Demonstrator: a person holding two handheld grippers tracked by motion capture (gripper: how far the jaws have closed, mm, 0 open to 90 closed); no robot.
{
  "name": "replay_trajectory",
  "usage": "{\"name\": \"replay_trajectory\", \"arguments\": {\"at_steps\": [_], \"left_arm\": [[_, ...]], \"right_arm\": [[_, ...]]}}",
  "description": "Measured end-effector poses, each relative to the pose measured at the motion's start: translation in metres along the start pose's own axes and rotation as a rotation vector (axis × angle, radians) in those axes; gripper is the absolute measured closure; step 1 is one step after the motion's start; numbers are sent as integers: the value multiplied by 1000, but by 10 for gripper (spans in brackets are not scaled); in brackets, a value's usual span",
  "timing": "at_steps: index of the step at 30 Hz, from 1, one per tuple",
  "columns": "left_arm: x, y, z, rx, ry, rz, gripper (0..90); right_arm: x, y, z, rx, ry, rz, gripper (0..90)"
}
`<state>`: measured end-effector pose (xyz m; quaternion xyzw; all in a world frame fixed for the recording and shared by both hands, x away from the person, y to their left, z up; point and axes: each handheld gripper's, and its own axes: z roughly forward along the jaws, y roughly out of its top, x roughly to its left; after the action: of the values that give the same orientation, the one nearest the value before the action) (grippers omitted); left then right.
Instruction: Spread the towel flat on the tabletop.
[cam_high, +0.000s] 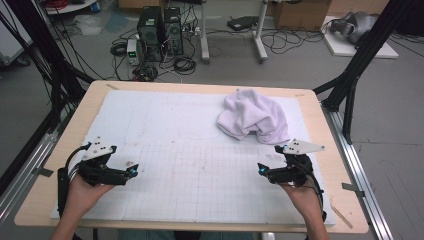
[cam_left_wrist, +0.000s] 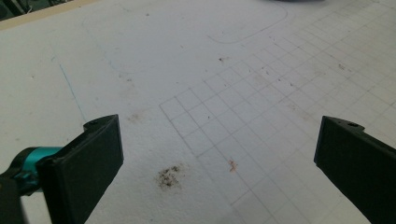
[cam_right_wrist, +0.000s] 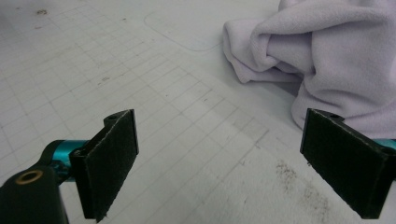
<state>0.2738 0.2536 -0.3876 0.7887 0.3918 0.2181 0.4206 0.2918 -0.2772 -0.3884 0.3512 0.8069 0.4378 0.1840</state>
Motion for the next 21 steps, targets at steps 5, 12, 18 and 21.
{"name": "replay_trajectory", "arguments": {"at_steps": [5, 12, 18, 21], "left_arm": [[0, 2, 1, -6, -5, -1, 18], [-1, 6, 3, -7, -10, -1, 17], [-2, 11, 8, -8, -21, 4, 18], [-2, 13, 10, -8, -25, 3, 18]], "right_arm": [[-8, 15, 9, 7, 0, -13, 107], [-20, 40, 22, 14, 11, -20, 107], [-31, 61, 31, 27, 10, -38, 107], [-36, 68, 34, 35, 7, -40, 107]]}}
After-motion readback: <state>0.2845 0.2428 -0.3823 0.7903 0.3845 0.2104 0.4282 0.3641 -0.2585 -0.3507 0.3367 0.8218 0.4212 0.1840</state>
